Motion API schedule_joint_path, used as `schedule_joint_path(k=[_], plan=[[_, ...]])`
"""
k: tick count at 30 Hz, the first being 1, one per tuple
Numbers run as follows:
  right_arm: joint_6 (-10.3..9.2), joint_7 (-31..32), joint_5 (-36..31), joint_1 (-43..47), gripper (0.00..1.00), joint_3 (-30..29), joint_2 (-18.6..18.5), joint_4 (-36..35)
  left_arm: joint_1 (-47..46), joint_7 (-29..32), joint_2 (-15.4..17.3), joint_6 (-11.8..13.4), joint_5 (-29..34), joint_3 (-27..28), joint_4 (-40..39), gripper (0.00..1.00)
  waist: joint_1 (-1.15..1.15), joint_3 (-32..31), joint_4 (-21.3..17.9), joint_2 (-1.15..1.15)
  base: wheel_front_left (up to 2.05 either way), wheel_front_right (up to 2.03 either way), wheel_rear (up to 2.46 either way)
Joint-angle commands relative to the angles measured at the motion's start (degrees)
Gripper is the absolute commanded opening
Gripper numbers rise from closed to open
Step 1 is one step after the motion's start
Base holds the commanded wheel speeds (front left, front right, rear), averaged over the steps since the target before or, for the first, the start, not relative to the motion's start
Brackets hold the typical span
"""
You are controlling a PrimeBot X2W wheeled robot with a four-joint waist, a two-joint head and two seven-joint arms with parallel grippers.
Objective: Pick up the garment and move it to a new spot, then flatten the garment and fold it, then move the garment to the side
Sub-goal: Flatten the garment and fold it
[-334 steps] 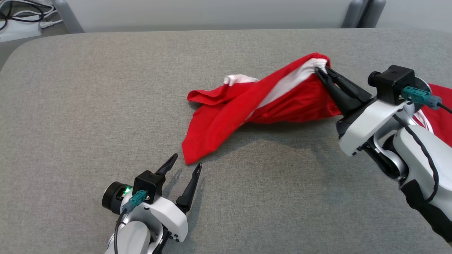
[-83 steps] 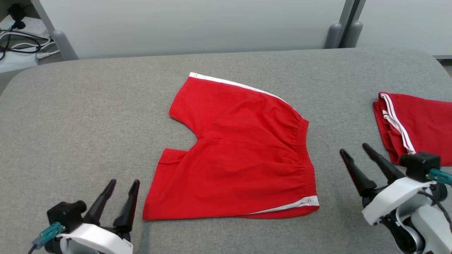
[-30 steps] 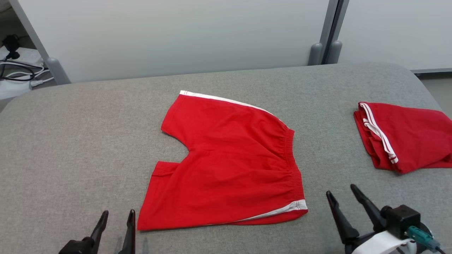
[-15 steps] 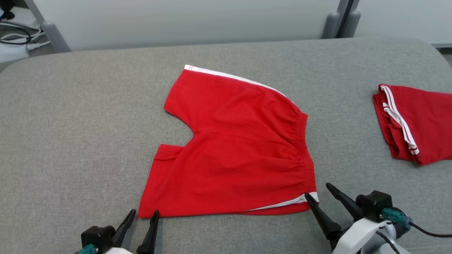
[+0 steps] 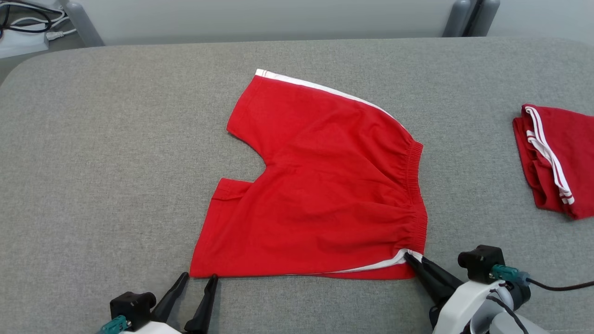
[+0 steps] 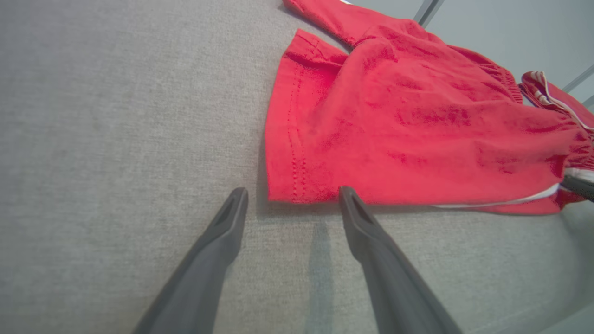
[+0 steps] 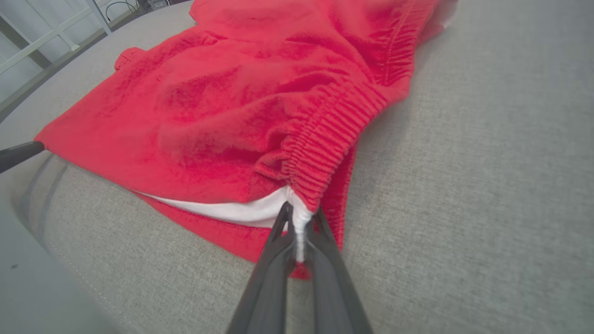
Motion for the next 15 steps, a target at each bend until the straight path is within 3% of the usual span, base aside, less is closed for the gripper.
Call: schedule_joint_path(k=[1, 15], plan=[[-0.01, -0.57, 0.79, -0.8, 0.0, 0.93, -1.18, -0.81, -2.91, -0.35, 1.66, -0.4, -1.56, 0.76, -1.24, 1.0, 0.0, 0.13, 0.1, 0.0, 0.0, 0.0, 0.0], [-0.01, -1.32, 3.67, -2.96, 0.0, 4.31, -2.3, 0.38, -7.5, -0.35, 12.03, -0.4, -12.17, -15.05, -2.06, 1.0, 0.0, 0.67, -1.14, 0.0, 0.0, 0.0, 0.0]])
